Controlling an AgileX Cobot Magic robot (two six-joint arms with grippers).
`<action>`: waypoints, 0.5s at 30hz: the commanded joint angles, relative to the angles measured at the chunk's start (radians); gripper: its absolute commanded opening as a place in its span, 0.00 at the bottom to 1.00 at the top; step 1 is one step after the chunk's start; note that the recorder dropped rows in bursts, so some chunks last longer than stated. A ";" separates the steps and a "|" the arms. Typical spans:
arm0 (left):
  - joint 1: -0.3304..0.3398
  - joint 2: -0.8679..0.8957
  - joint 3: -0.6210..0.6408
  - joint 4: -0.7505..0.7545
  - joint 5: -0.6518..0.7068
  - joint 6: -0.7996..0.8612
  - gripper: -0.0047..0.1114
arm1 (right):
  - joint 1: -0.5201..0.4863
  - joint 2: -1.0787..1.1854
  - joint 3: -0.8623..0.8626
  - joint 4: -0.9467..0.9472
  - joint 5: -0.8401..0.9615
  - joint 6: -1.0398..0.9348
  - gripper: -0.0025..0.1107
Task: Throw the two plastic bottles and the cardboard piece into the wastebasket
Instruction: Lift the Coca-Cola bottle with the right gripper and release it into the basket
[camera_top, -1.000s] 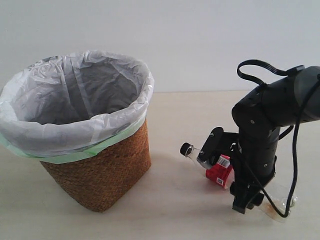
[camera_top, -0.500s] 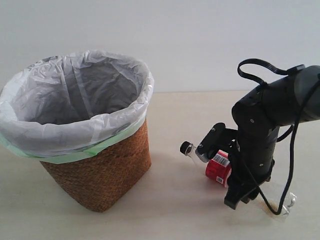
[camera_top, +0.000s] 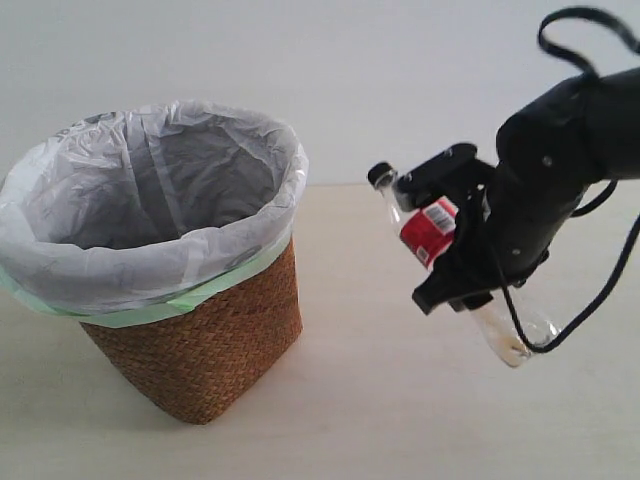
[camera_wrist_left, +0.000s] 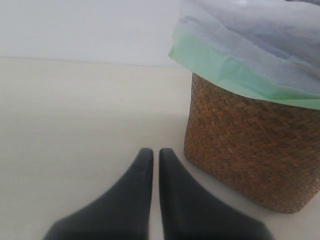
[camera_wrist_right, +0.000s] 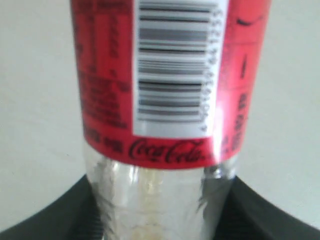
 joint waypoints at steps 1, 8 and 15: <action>0.001 -0.003 0.004 0.003 -0.001 -0.008 0.07 | -0.009 -0.132 -0.012 0.016 -0.007 0.052 0.03; 0.001 -0.003 0.004 0.003 -0.001 -0.008 0.07 | -0.037 -0.194 -0.012 0.016 0.073 0.111 0.03; 0.001 -0.003 0.004 0.003 -0.001 -0.008 0.07 | -0.192 -0.194 -0.012 0.016 0.197 0.148 0.03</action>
